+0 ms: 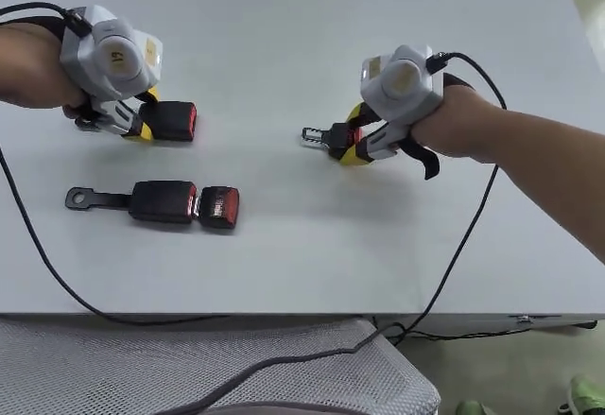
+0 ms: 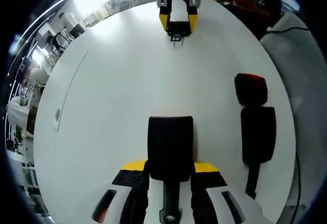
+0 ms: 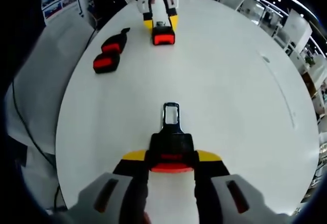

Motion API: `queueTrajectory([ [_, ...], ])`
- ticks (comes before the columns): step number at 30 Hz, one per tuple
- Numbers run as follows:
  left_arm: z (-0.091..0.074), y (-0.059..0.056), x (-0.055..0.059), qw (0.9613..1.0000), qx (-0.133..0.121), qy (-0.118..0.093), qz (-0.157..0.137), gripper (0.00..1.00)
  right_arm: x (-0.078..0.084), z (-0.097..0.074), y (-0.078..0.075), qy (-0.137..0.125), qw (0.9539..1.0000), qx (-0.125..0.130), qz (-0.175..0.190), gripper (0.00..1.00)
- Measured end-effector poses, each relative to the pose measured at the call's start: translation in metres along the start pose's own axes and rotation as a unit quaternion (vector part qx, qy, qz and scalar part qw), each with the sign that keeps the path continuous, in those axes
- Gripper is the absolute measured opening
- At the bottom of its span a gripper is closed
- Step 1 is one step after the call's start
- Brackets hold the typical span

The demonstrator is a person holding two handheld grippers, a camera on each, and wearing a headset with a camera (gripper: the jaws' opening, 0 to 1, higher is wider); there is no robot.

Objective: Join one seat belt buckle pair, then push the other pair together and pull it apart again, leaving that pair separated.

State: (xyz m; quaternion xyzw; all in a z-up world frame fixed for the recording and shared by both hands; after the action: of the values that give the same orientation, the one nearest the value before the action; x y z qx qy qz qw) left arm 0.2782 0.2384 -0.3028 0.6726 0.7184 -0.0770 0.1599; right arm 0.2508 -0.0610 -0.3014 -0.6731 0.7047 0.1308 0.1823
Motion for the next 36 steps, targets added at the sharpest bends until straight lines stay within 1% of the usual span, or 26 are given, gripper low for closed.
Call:
queueTrajectory([
  [1, 0.0, -0.001, 0.0, 1.0, 0.003, 0.0, -0.007, 0.32, 0.0, 0.0, 0.0, 0.001, 1.0, -0.002, -0.001, 0.35],
  [3, 0.0, -0.001, 0.0, 1.0, 0.008, -0.002, -0.005, 0.32, -0.001, 0.0, 0.0, 0.001, 1.0, -0.005, 0.0, 0.35],
  [5, 0.0, -0.001, -0.001, 0.9999, 0.009, 0.002, -0.008, 0.32, -0.001, 0.0, 0.0, 0.002, 1.0, -0.006, 0.001, 0.35],
  [7, 0.0, -0.002, -0.001, 0.9999, 0.01, 0.003, -0.001, 0.32, -0.001, 0.0, -0.001, 0.003, 1.0, -0.006, 0.002, 0.35],
  [10, 0.0, -0.002, -0.001, 0.9999, 0.012, 0.002, -0.001, 0.32, -0.001, 0.001, -0.001, 0.006, 1.0, -0.004, 0.002, 0.35],
  [15, -0.001, -0.002, 0.001, 0.9999, 0.013, -0.001, -0.004, 0.31, -0.002, 0.001, -0.001, 0.011, 0.9999, -0.002, 0.003, 0.35],
  [19, -0.001, -0.002, 0.0, 0.9999, 0.013, 0.002, -0.006, 0.31, -0.003, 0.001, -0.001, 0.016, 0.9999, 0.002, 0.001, 0.35],
  [22, -0.001, -0.002, 0.0, 0.9999, 0.013, 0.004, -0.006, 0.31, -0.003, 0.002, -0.003, 0.012, 0.9999, 0.003, 0.012, 0.35],
  [26, 0.0, -0.001, 0.0, 0.9999, 0.014, 0.006, -0.007, 0.31, -0.005, 0.003, -0.003, 0.013, 0.9998, 0.005, 0.011, 0.35],
  [28, 0.0, -0.001, 0.0, 0.9998, 0.015, 0.006, -0.008, 0.31, -0.006, 0.003, -0.003, 0.011, 0.9998, 0.009, 0.017, 0.35],
  [35, 0.0, -0.001, 0.0, 0.9998, 0.015, 0.005, -0.01, 0.31, -0.016, 0.01, -0.003, 0.007, 0.9998, 0.015, 0.009, 0.35],
  [36, 0.0, -0.001, 0.0, 0.9998, 0.015, 0.006, -0.01, 0.31, -0.02, 0.012, -0.002, 0.005, 0.9998, 0.015, 0.007, 0.35],
])
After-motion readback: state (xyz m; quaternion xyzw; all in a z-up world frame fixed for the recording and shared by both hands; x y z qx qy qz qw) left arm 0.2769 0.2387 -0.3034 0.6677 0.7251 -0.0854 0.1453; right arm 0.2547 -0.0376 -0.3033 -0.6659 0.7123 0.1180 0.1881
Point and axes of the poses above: the centre of the closed fingertips' face, and the gripper's own axes: z roughly forward along the fingers, y roughly to its left, x roughly out of its underside, the point moved 7 cm from there along -z, roughly backward along the fingers, and after that the axes turned 4 degrees about -z, right-handed, at the moved point
